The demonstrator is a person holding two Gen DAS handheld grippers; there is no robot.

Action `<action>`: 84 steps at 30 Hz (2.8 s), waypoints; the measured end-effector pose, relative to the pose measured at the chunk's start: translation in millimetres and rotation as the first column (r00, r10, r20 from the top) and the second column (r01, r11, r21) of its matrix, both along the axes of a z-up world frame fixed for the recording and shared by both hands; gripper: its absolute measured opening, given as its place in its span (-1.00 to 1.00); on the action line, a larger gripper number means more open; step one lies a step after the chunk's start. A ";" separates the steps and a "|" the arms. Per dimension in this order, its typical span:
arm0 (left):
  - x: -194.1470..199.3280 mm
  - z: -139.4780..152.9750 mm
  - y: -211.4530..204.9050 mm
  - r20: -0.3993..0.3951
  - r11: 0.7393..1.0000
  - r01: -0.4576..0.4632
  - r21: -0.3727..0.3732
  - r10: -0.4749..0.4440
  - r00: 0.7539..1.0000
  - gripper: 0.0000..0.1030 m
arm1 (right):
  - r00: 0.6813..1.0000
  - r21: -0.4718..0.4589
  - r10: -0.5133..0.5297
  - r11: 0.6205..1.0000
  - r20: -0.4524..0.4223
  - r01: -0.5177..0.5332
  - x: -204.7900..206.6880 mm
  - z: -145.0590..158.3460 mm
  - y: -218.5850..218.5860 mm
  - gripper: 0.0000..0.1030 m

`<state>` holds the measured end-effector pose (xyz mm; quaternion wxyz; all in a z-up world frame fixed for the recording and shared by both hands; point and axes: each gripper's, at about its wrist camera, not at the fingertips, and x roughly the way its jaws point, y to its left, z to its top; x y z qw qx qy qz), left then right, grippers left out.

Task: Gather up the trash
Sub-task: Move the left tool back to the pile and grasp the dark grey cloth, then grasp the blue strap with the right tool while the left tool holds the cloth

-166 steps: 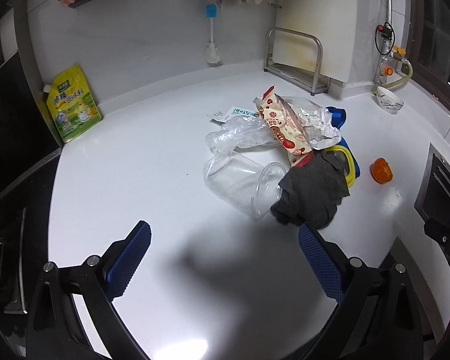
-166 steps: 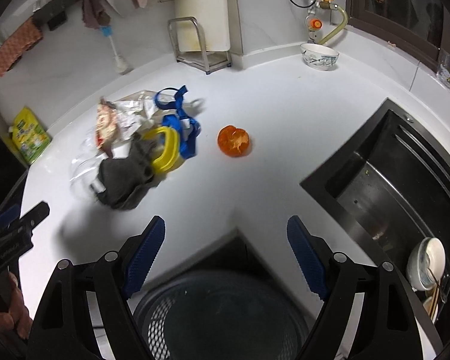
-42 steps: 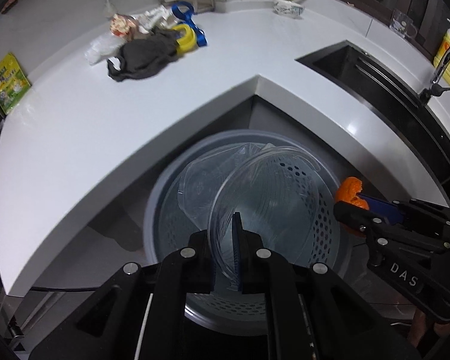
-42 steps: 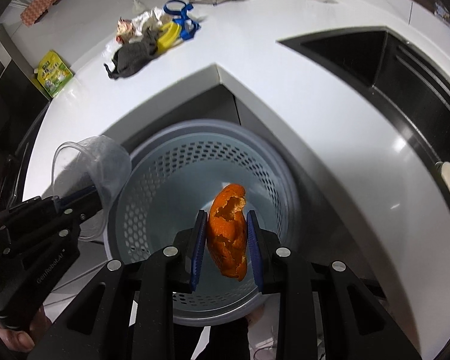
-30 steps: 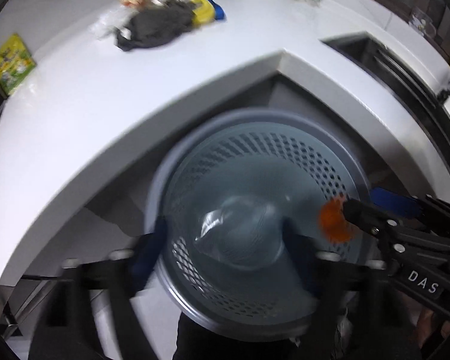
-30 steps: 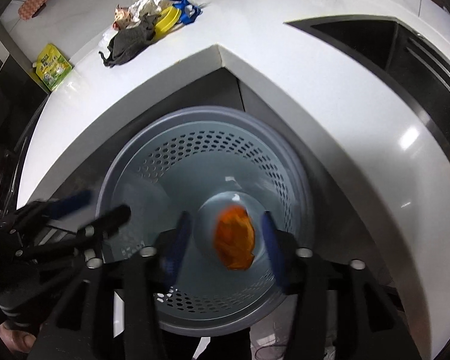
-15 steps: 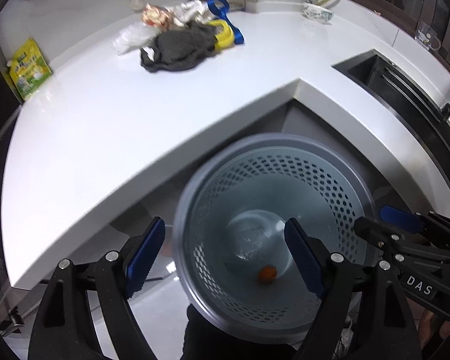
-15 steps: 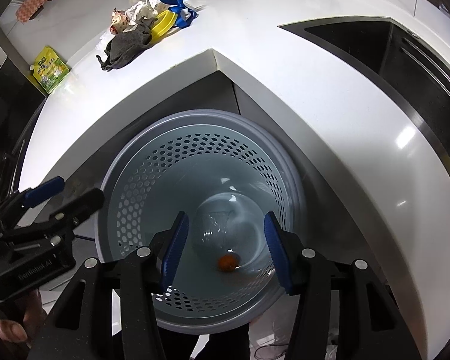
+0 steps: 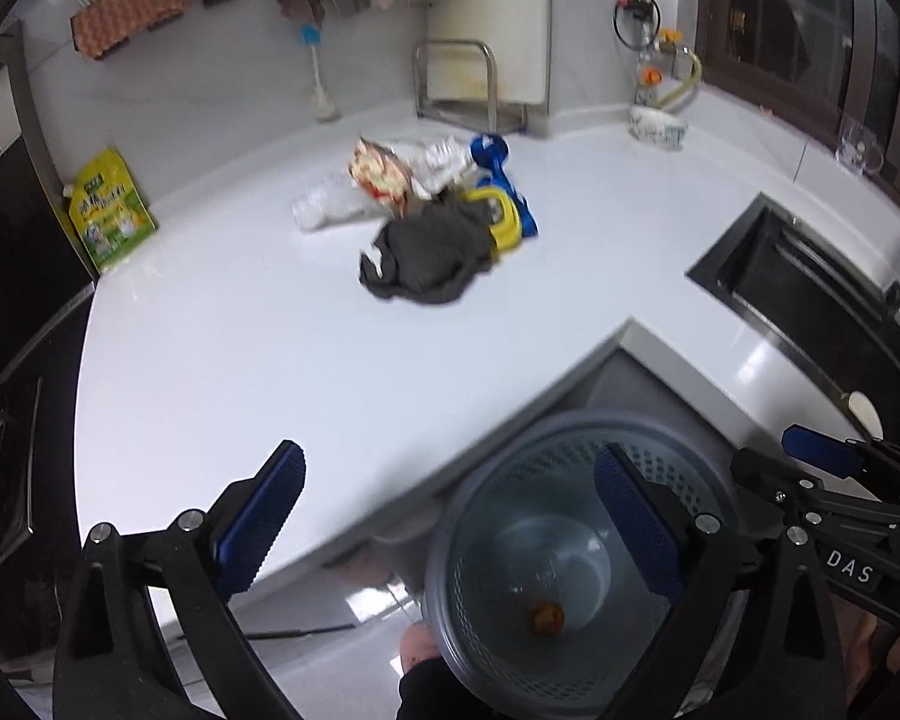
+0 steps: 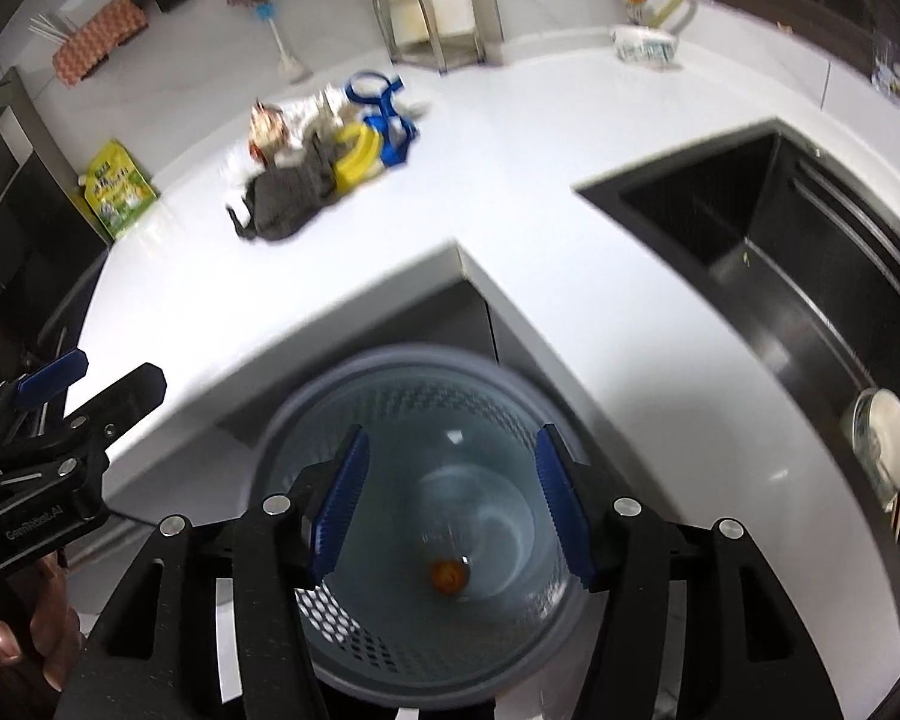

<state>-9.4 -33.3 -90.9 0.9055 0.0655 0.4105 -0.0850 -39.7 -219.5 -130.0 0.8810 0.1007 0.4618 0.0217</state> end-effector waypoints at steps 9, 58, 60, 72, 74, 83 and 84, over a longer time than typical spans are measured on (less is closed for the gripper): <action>43.6 34.1 21.3 0.092 0.999 -0.028 -0.042 0.032 0.995 0.88 | 0.996 -0.034 0.004 0.999 0.093 -0.001 45.0 36.6 15.9 0.11; 189.6 -53.4 37.5 -0.058 0.995 -0.016 -0.097 0.011 0.998 -0.60 | 0.972 -0.062 0.234 0.971 0.021 -0.232 311.3 -15.3 22.8 0.14; 190.1 -53.4 38.6 -0.065 0.994 -0.016 -0.105 0.009 0.998 -0.60 | 0.968 -0.072 0.252 0.965 0.014 -0.251 317.5 -17.6 24.7 0.14; 191.7 -49.2 44.5 -0.085 0.992 0.000 -0.124 -0.011 0.996 -0.61 | 0.956 -0.098 0.293 0.951 -0.003 -0.292 332.3 -26.4 38.7 -0.44; 192.3 -47.7 46.0 -0.085 0.991 0.001 -0.131 -0.012 0.996 -0.62 | 0.955 -0.097 0.296 0.950 -0.006 -0.295 330.1 -26.5 41.0 -0.59; 185.0 -39.3 54.7 -0.062 0.988 0.007 -0.152 -0.016 0.998 -0.67 | 0.977 -0.078 0.212 0.975 0.034 -0.209 306.9 -14.7 29.1 -0.60; 183.3 -37.7 55.5 -0.057 0.988 0.008 -0.153 -0.017 0.998 -0.68 | 0.979 -0.076 0.199 0.978 0.038 -0.196 302.5 -13.0 26.8 -0.61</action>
